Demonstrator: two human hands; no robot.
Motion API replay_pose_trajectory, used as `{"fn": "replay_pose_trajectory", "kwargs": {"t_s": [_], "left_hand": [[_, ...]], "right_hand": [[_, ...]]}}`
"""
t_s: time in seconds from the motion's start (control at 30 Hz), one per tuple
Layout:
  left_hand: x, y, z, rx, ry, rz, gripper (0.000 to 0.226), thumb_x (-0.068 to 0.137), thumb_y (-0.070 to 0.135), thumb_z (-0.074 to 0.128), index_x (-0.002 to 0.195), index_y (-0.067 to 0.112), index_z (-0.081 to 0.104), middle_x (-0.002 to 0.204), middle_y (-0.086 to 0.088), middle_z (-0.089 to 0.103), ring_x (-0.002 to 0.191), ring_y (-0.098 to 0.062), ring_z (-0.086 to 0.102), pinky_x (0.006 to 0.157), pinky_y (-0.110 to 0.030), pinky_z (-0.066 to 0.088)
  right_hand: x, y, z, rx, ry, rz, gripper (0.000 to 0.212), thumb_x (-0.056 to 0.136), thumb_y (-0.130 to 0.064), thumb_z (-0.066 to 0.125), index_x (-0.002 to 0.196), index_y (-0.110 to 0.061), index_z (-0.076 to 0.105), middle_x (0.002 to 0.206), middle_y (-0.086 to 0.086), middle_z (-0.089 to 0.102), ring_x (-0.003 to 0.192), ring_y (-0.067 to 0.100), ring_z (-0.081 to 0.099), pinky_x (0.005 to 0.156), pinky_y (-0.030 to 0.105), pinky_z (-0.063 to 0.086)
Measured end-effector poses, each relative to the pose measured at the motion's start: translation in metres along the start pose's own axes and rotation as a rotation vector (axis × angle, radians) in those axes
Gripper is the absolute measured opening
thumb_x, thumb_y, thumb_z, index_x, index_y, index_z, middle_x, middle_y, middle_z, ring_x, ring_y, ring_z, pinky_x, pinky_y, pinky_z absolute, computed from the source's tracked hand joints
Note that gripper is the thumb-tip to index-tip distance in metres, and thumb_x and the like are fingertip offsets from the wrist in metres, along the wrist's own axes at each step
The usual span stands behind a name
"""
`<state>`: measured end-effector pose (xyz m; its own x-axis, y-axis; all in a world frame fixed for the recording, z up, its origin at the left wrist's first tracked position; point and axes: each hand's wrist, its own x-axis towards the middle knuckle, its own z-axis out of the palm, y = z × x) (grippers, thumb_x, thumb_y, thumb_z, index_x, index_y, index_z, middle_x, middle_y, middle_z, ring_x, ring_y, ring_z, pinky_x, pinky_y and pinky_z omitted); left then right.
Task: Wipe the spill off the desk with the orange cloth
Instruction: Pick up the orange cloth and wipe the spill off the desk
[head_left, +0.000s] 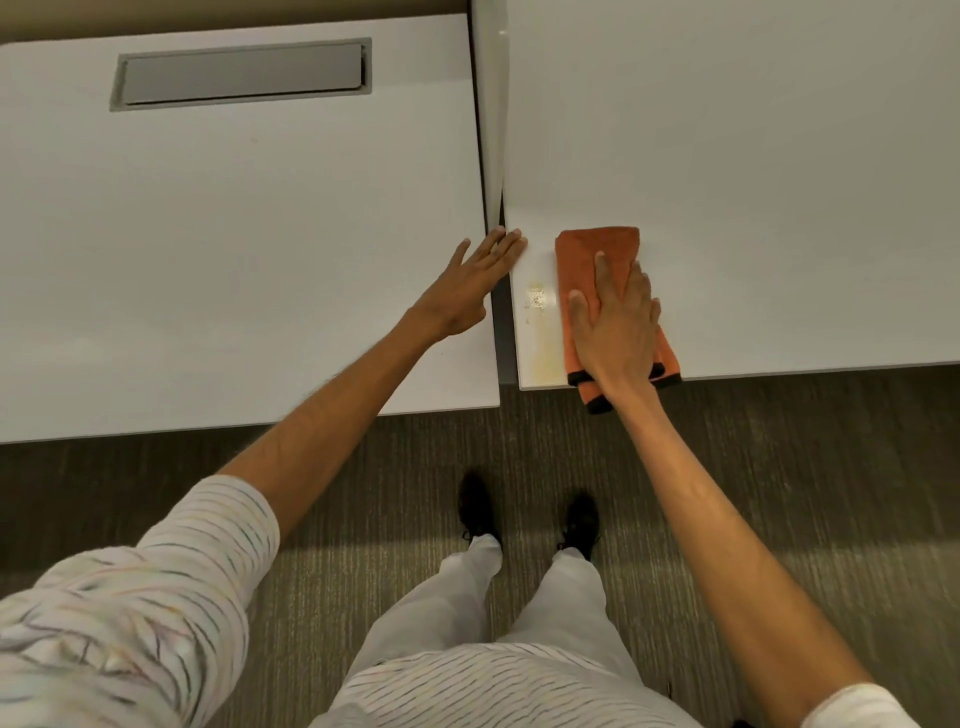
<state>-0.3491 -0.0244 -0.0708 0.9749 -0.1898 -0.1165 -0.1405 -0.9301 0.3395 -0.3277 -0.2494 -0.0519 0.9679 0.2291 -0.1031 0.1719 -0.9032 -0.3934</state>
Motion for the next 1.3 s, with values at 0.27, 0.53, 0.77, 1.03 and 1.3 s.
{"fn": "replay_pose_trajectory", "kwargs": {"t_s": [0.27, 0.53, 0.77, 1.03, 1.3], "left_hand": [[-0.001, -0.006, 0.000, 0.016, -0.001, 0.015, 0.102, 0.077, -0.025, 0.041, 0.158, 0.019, -0.002, 0.167, -0.001, -0.006, 0.154, -0.022, -0.008, 0.125, -0.046, 0.004], [-0.003, -0.012, -0.001, -0.052, -0.040, 0.018, 0.100, 0.076, -0.020, 0.034, 0.158, 0.023, -0.003, 0.167, 0.003, -0.006, 0.154, -0.022, -0.006, 0.124, -0.052, 0.008], [-0.002, -0.015, -0.005, -0.122, -0.078, 0.021, 0.101, 0.075, -0.021, 0.032, 0.158, 0.025, -0.002, 0.167, 0.005, -0.008, 0.154, -0.023, -0.004, 0.123, -0.054, 0.010], [-0.001, -0.022, 0.010, -0.218, -0.056, 0.058, 0.108, 0.069, -0.023, 0.031, 0.158, 0.028, -0.004, 0.167, 0.005, -0.008, 0.154, -0.021, -0.001, 0.121, -0.056, 0.020], [-0.003, -0.009, 0.010, -0.332, -0.023, 0.005, 0.099, 0.074, -0.026, 0.029, 0.159, 0.019, 0.002, 0.167, 0.001, -0.006, 0.154, -0.018, -0.001, 0.126, -0.044, 0.011]], "right_hand": [[-0.046, 0.000, 0.004, -0.012, -0.057, -0.086, 0.063, 0.104, -0.055, 0.029, 0.159, -0.030, 0.013, 0.165, 0.015, 0.014, 0.153, 0.032, 0.011, 0.124, 0.051, 0.011], [-0.018, -0.036, 0.016, 0.011, 0.009, 0.020, 0.064, 0.103, -0.054, 0.027, 0.159, -0.026, 0.015, 0.166, 0.016, 0.006, 0.153, 0.033, 0.008, 0.124, 0.053, 0.009], [-0.051, -0.002, 0.010, -0.006, 0.007, -0.041, 0.061, 0.104, -0.054, 0.030, 0.158, -0.027, 0.021, 0.167, 0.014, 0.001, 0.154, 0.029, 0.004, 0.123, 0.050, 0.006], [-0.030, -0.042, 0.019, 0.012, 0.040, 0.005, 0.062, 0.104, -0.050, 0.028, 0.159, -0.021, 0.019, 0.166, 0.015, 0.006, 0.154, 0.030, 0.007, 0.124, 0.050, 0.011], [-0.019, 0.015, -0.005, -0.033, 0.046, 0.078, 0.061, 0.104, -0.052, 0.030, 0.157, -0.023, 0.023, 0.165, 0.016, 0.013, 0.153, 0.033, 0.011, 0.124, 0.053, 0.007]]}}
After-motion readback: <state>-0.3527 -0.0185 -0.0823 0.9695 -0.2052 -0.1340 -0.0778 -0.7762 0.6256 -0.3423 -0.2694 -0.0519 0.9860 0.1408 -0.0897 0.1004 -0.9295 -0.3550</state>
